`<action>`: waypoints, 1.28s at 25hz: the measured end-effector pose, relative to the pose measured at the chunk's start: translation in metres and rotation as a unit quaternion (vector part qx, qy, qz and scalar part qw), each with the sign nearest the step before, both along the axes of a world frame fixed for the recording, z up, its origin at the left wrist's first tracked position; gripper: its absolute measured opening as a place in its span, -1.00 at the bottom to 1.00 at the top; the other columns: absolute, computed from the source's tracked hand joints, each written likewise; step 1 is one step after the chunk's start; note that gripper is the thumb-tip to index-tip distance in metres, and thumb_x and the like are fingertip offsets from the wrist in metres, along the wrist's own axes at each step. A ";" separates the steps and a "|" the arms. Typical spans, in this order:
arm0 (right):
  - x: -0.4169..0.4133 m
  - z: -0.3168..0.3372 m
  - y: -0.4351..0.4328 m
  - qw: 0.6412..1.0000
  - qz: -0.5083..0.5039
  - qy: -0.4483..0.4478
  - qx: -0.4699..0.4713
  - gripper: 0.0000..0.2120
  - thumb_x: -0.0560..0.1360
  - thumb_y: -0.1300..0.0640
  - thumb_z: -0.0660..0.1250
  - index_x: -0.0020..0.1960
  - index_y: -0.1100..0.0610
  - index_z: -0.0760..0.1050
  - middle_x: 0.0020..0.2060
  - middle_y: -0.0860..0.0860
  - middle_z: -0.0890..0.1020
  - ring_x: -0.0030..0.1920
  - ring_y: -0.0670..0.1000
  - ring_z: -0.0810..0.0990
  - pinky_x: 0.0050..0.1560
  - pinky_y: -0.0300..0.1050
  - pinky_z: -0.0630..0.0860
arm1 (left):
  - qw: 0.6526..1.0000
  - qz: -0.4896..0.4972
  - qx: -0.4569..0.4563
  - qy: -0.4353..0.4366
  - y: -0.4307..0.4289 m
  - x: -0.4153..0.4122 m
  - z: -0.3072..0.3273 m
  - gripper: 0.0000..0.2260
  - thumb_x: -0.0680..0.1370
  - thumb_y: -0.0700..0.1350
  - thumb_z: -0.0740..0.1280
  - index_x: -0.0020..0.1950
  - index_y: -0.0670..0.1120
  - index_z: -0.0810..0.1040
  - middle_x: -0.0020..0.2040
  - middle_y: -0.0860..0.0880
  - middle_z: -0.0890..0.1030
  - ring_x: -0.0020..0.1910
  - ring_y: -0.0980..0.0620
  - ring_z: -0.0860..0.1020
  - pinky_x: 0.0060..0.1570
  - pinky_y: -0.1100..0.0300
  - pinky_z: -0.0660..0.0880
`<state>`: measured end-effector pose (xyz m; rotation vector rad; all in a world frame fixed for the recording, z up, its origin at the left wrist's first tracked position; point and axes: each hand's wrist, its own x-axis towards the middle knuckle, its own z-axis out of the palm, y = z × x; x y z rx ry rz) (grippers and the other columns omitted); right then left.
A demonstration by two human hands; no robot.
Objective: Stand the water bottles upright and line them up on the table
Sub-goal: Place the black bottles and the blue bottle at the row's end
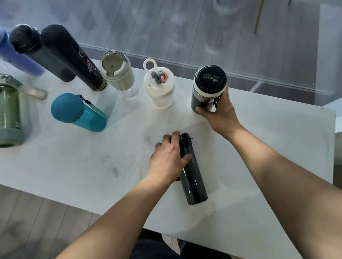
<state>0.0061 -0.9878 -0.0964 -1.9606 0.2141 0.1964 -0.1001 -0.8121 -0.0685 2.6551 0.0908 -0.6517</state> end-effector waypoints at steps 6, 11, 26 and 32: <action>-0.024 0.006 0.001 0.997 -0.057 0.024 -0.038 -0.22 0.35 -0.03 0.60 0.43 0.04 0.28 0.32 0.00 0.49 0.30 -0.04 0.48 0.29 -0.10 0.44 | 1.000 0.002 0.001 -0.006 0.003 -0.001 0.000 -0.34 0.53 0.17 0.35 0.52 0.01 0.15 0.37 -0.06 0.36 0.25 -0.16 0.44 0.09 -0.07 0.51; -0.073 0.016 0.023 0.989 -0.017 0.111 -0.098 -0.25 0.36 -0.15 0.56 0.43 0.03 0.33 0.27 0.07 0.48 0.28 0.04 0.51 0.29 -0.11 0.45 | 0.998 -0.034 0.013 -0.055 0.029 0.001 0.017 -0.39 0.55 0.12 0.33 0.53 -0.01 0.21 0.40 -0.08 0.37 0.29 -0.18 0.41 0.23 -0.05 0.44; -0.094 0.016 0.103 0.938 0.035 0.203 -0.278 -0.24 0.38 -0.19 0.49 0.43 0.08 0.26 0.28 0.16 0.44 0.26 0.25 0.52 0.28 0.09 0.47 | 0.973 0.073 0.156 -0.154 0.207 0.060 0.066 -0.33 0.47 0.00 0.43 0.52 0.04 0.25 0.53 -0.19 0.21 0.48 -0.31 0.18 0.35 -0.23 0.30; -0.105 0.037 0.096 0.975 -0.075 0.139 -0.157 -0.21 0.35 0.00 0.54 0.48 0.11 0.28 0.35 0.10 0.40 0.35 0.12 0.46 0.33 -0.13 0.38 | 0.978 0.026 0.063 -0.199 0.200 0.060 0.071 -0.52 0.41 -0.19 0.43 0.31 0.02 0.45 0.36 -0.17 0.35 0.26 -0.29 0.33 0.13 -0.16 0.49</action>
